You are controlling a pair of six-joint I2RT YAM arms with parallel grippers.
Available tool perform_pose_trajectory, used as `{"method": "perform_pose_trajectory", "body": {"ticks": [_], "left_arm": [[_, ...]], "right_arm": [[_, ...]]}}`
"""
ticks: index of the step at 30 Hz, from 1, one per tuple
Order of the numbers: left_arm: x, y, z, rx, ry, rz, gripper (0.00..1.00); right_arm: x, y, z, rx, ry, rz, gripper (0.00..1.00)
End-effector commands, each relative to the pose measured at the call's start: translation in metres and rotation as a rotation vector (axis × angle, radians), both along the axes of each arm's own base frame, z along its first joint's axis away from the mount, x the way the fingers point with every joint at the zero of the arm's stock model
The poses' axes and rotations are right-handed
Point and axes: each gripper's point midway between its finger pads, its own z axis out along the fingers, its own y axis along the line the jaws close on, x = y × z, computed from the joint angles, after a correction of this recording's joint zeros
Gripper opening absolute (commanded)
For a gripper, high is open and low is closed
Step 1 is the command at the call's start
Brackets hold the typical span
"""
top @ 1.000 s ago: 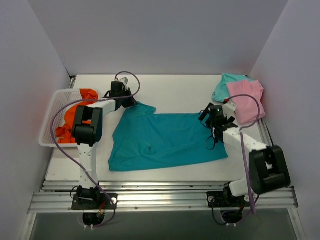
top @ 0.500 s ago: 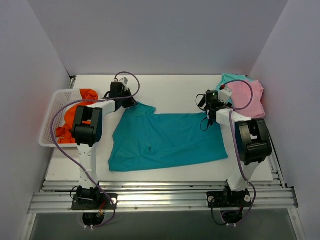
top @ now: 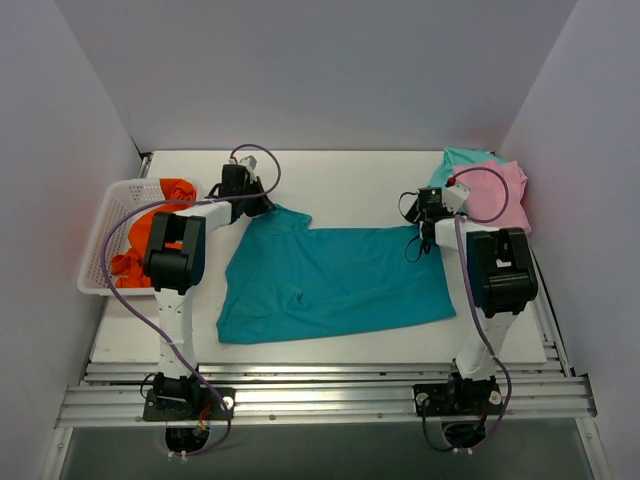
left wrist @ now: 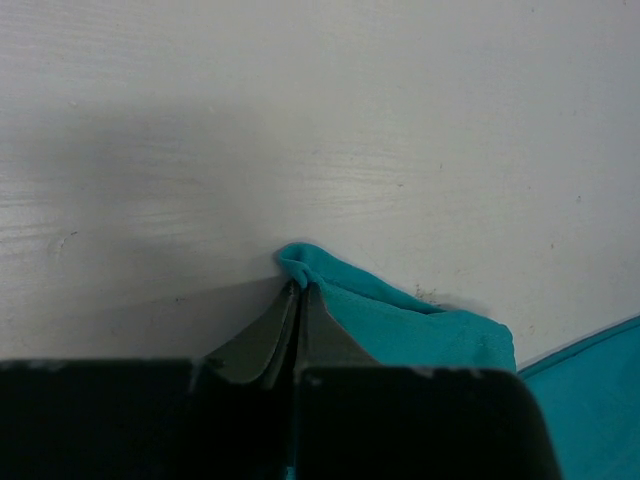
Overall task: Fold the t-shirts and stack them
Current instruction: Grap the side of the flattened tshirt furthest away from the robot with both arms
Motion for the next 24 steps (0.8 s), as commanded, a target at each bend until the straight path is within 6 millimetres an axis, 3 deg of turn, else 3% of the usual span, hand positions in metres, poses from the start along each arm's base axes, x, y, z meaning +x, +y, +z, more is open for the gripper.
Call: {"method": "perform_pose_trajectory", "body": {"ticks": [1, 9, 13, 16, 22, 24], "left_arm": [[-0.011, 0.005, -0.016, 0.073, 0.049, -0.003, 0.02], [-0.010, 0.005, -0.017, 0.086, 0.050, 0.001, 0.02], [-0.011, 0.004, -0.017, 0.088, 0.053, 0.002, 0.02], [-0.011, 0.004, -0.017, 0.089, 0.051, 0.001, 0.02], [-0.009, 0.001, -0.009, 0.072, 0.039, 0.003, 0.02], [-0.007, -0.001, 0.003, 0.063, 0.021, 0.003, 0.02]], "right_arm": [[0.011, 0.000, 0.001, 0.011, -0.023, -0.004, 0.83], [0.013, 0.000, -0.001, 0.044, -0.032, 0.016, 0.45], [0.015, 0.001, -0.004, 0.063, -0.029, 0.033, 0.14], [0.016, 0.001, -0.006, 0.074, -0.027, 0.041, 0.03], [0.020, 0.002, -0.001, 0.079, -0.042, 0.052, 0.00], [0.025, 0.002, 0.007, 0.082, -0.053, 0.053, 0.00]]}}
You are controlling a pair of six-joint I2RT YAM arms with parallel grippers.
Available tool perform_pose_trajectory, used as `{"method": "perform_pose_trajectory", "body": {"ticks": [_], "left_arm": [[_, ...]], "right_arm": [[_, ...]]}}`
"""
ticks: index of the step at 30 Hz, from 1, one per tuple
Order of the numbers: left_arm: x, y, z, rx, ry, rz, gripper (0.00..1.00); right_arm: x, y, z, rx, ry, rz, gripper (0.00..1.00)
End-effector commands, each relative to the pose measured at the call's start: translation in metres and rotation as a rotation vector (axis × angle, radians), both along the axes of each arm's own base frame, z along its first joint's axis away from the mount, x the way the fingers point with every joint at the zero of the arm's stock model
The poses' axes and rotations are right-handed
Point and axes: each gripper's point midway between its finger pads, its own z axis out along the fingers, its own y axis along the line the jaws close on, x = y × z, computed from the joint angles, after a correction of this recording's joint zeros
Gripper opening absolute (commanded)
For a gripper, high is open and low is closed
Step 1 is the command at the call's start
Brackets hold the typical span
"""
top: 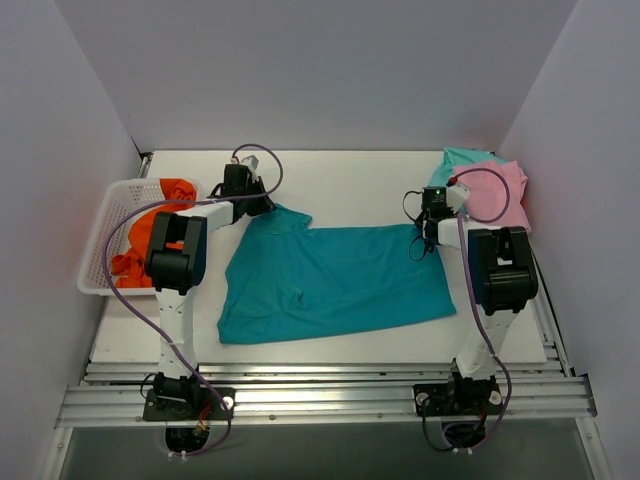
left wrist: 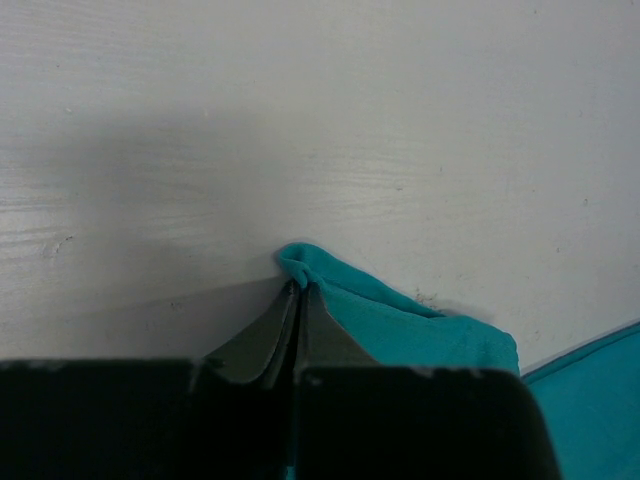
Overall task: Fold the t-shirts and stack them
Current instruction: Grap the side of the flattened tshirt furthest away from the robot with both arms, then fold the other side of the tshirt into a rectangle
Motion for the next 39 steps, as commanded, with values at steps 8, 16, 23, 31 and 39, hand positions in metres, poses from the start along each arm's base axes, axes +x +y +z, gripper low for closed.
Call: {"method": "perform_pose_trajectory", "body": {"ticks": [8, 16, 23, 31, 39], "left_arm": [[-0.008, 0.007, 0.067, 0.053, -0.053, 0.020, 0.02], [-0.024, 0.012, 0.101, 0.073, -0.090, 0.031, 0.02], [-0.051, 0.007, 0.138, 0.110, -0.141, 0.022, 0.02], [-0.097, 0.000, 0.155, 0.206, -0.167, 0.029, 0.02], [-0.143, 0.004, 0.163, 0.234, -0.186, 0.045, 0.02]], "right_arm": [[0.031, 0.002, 0.063, 0.004, -0.112, 0.018, 0.00], [0.031, 0.004, 0.094, 0.010, -0.162, 0.032, 0.00], [0.020, 0.002, 0.097, 0.006, -0.160, 0.035, 0.00], [0.016, -0.002, 0.096, -0.010, -0.144, 0.030, 0.00], [0.002, -0.005, 0.093, 0.002, -0.140, 0.022, 0.00]]}}
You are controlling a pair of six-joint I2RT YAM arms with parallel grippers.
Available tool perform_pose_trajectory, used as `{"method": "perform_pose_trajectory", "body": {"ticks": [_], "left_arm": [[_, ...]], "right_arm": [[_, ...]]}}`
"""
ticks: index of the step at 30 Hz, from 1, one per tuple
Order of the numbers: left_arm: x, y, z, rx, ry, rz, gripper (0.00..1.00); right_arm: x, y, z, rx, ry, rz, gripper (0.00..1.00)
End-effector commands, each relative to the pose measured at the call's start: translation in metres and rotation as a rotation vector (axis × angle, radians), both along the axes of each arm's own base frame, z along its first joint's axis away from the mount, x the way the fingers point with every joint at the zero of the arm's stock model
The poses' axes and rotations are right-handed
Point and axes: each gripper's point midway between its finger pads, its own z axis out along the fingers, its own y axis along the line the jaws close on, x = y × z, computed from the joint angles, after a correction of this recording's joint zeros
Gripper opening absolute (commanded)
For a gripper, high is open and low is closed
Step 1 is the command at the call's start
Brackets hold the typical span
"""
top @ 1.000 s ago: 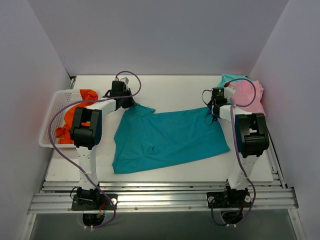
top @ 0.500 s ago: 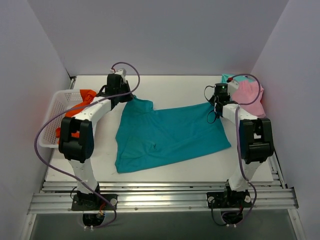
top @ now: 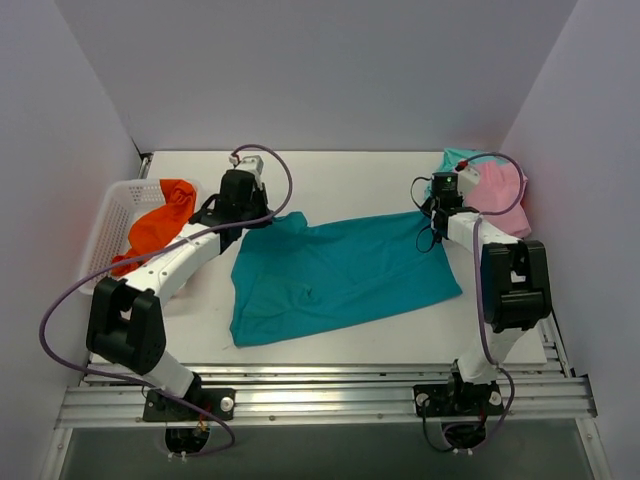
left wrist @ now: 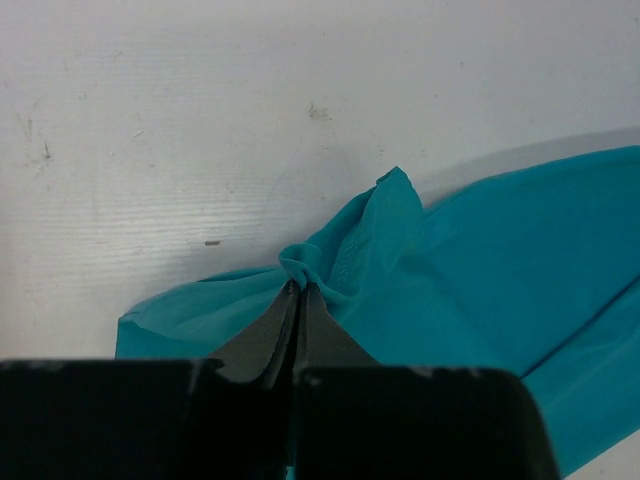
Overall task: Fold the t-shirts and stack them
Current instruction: Fold the other side of the tshirt into a rectangle
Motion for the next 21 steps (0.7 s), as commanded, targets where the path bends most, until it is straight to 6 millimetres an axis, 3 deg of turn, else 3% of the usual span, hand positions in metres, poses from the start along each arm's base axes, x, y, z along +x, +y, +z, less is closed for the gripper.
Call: {"method": "perform_pose_trajectory", "body": {"ticks": [1, 10, 13, 14, 21], "left_arm": [[-0.018, 0.009, 0.017, 0.023, -0.047, 0.032, 0.02], [-0.066, 0.013, 0.014, 0.046, -0.073, 0.045, 0.02], [-0.086, 0.010, 0.005, 0.054, -0.075, 0.045, 0.02], [-0.098, -0.001, 0.006, 0.051, -0.088, 0.015, 0.02], [-0.159, -0.017, -0.053, 0.148, -0.049, 0.035, 0.02]], "right_arm": [[-0.012, -0.007, 0.022, -0.005, -0.038, -0.012, 0.00], [-0.044, -0.010, 0.015, 0.001, -0.028, -0.031, 0.00], [-0.060, -0.012, 0.007, 0.003, -0.015, -0.045, 0.00], [-0.063, -0.013, 0.004, 0.005, -0.015, -0.050, 0.00], [-0.109, -0.021, -0.020, 0.027, 0.014, -0.125, 0.03]]}}
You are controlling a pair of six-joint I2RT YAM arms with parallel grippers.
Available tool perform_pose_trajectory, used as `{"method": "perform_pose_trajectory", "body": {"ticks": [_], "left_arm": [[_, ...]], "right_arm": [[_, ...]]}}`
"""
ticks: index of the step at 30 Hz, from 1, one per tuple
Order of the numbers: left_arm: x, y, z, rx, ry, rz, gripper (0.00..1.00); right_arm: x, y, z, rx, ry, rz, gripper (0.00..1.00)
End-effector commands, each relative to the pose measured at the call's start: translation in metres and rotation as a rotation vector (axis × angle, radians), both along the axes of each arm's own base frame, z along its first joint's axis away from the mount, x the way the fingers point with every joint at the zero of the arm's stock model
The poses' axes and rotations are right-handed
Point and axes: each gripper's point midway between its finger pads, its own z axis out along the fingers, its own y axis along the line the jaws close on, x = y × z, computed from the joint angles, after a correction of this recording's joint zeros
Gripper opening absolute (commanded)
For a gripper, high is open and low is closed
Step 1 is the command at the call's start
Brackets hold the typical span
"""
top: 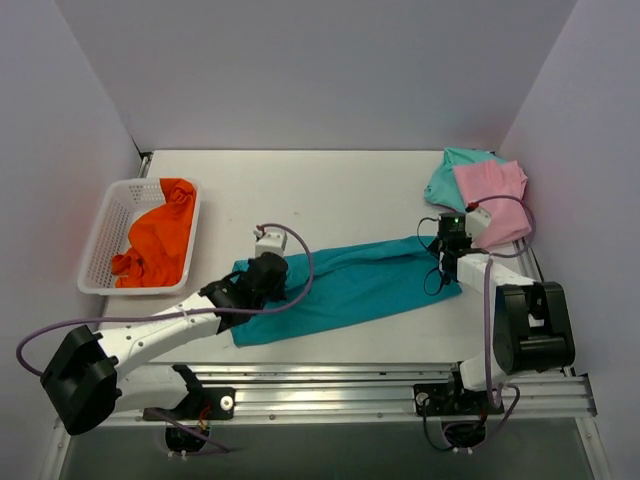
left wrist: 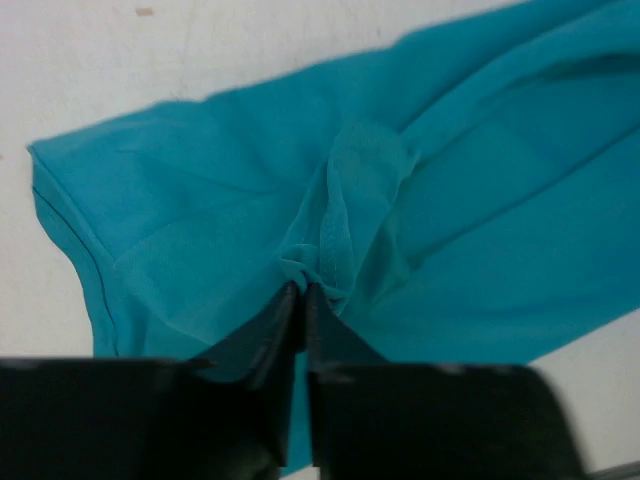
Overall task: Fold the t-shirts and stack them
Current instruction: Fold the other side of the tshirt into a rectangle
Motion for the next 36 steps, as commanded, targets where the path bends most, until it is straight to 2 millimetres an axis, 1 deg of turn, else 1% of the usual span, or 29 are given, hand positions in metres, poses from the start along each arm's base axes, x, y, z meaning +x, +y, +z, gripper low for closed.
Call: {"method": "perform_pose_trajectory", "body": {"ticks": [1, 2, 3, 4, 5, 6, 8, 9, 10, 11, 12, 14, 17, 19, 20, 21, 22, 23, 24, 25, 26, 27, 28, 29, 30, 31, 32, 34, 36], "left_arm": [[-0.016, 0.004, -0.015, 0.022, -0.033, 0.111, 0.26], [-0.018, 0.010, -0.020, 0.048, -0.042, 0.154, 0.37], [-0.021, 0.007, -0.023, 0.033, -0.040, 0.165, 0.44], [-0.027, 0.005, -0.030, 0.047, -0.041, 0.160, 0.95], [-0.028, 0.007, -0.030, 0.049, -0.048, 0.187, 0.94], [-0.028, 0.010, -0.029, 0.042, -0.056, 0.224, 0.94], [-0.028, 0.006, -0.021, 0.027, -0.084, 0.226, 0.94], [-0.027, 0.009, -0.017, 0.029, -0.100, 0.251, 0.94], [-0.025, 0.006, -0.008, 0.012, -0.117, 0.255, 0.94], [-0.024, 0.007, -0.004, 0.011, -0.126, 0.262, 0.94], [-0.022, 0.010, 0.000, 0.015, -0.139, 0.279, 0.94], [-0.019, 0.010, 0.007, 0.014, -0.159, 0.290, 0.94], [-0.008, 0.002, 0.010, -0.015, -0.199, 0.289, 0.95], [-0.003, -0.005, 0.005, -0.042, -0.186, 0.263, 1.00], [0.007, -0.006, 0.008, -0.082, -0.198, 0.267, 0.92], [0.009, -0.007, 0.002, -0.093, -0.186, 0.253, 0.82], [0.012, -0.008, -0.002, -0.106, -0.176, 0.237, 0.78], [0.018, -0.026, 0.005, -0.188, -0.182, 0.171, 0.74], [0.022, -0.021, -0.003, -0.192, -0.171, 0.166, 0.67], [0.024, -0.023, -0.007, -0.201, -0.166, 0.146, 0.61], [0.026, -0.032, -0.005, -0.235, -0.174, 0.102, 0.57], [0.030, -0.031, -0.008, -0.240, -0.172, 0.099, 0.52], [0.030, -0.032, -0.018, -0.231, -0.157, 0.082, 0.44], [0.032, -0.039, -0.018, -0.257, -0.157, 0.051, 0.42], [0.035, -0.038, -0.022, -0.261, -0.147, 0.050, 0.40], [0.036, -0.040, -0.033, -0.251, -0.124, 0.042, 0.36], [0.038, -0.043, -0.034, -0.263, -0.125, 0.033, 0.36], [0.039, -0.046, -0.046, -0.260, -0.103, 0.022, 0.35], [0.039, -0.048, -0.051, -0.269, -0.093, 0.013, 0.35]], "right_arm": [[-0.011, -0.014, 0.015, -0.002, -0.063, -0.104, 0.12], [-0.019, -0.017, 0.010, -0.004, -0.043, -0.124, 0.34], [-0.021, -0.018, 0.010, 0.000, -0.044, -0.143, 0.65], [-0.024, -0.025, 0.012, -0.020, -0.044, -0.179, 0.89], [-0.026, -0.028, 0.012, -0.030, -0.031, -0.192, 1.00], [-0.025, -0.029, 0.015, -0.036, -0.032, -0.197, 1.00], [-0.025, -0.035, 0.022, -0.060, -0.022, -0.220, 1.00], [-0.024, -0.036, 0.026, -0.068, -0.024, -0.221, 1.00], [-0.026, -0.037, 0.029, -0.074, -0.020, -0.226, 1.00], [-0.025, -0.039, 0.034, -0.081, -0.028, -0.233, 1.00], [-0.023, -0.038, 0.043, -0.079, -0.051, -0.229, 1.00], [-0.021, -0.037, 0.050, -0.073, -0.071, -0.221, 1.00], [-0.017, -0.030, 0.063, -0.041, -0.115, -0.192, 1.00], [-0.017, -0.028, 0.068, -0.031, -0.135, -0.182, 1.00], [-0.016, -0.027, 0.069, -0.030, -0.137, -0.178, 1.00], [-0.016, -0.026, 0.072, -0.029, -0.145, -0.174, 1.00], [-0.015, -0.026, 0.073, -0.030, -0.147, -0.172, 1.00], [-0.015, -0.027, 0.073, -0.036, -0.145, -0.172, 1.00], [-0.015, -0.028, 0.074, -0.040, -0.148, -0.175, 1.00], [-0.015, -0.028, 0.074, -0.043, -0.146, -0.172, 1.00], [-0.015, -0.028, 0.074, -0.046, -0.145, -0.173, 1.00], [-0.015, -0.030, 0.072, -0.052, -0.141, -0.176, 1.00], [-0.015, -0.030, 0.073, -0.053, -0.144, -0.177, 1.00], [-0.015, -0.030, 0.071, -0.055, -0.142, -0.178, 1.00], [-0.015, -0.030, 0.069, -0.054, -0.136, -0.177, 1.00], [-0.014, -0.030, 0.069, -0.055, -0.137, -0.178, 1.00], [-0.015, -0.030, 0.067, -0.056, -0.133, -0.179, 1.00], [-0.015, -0.031, 0.065, -0.061, -0.129, -0.182, 1.00], [-0.015, -0.032, 0.063, -0.067, -0.122, -0.183, 1.00]]}}
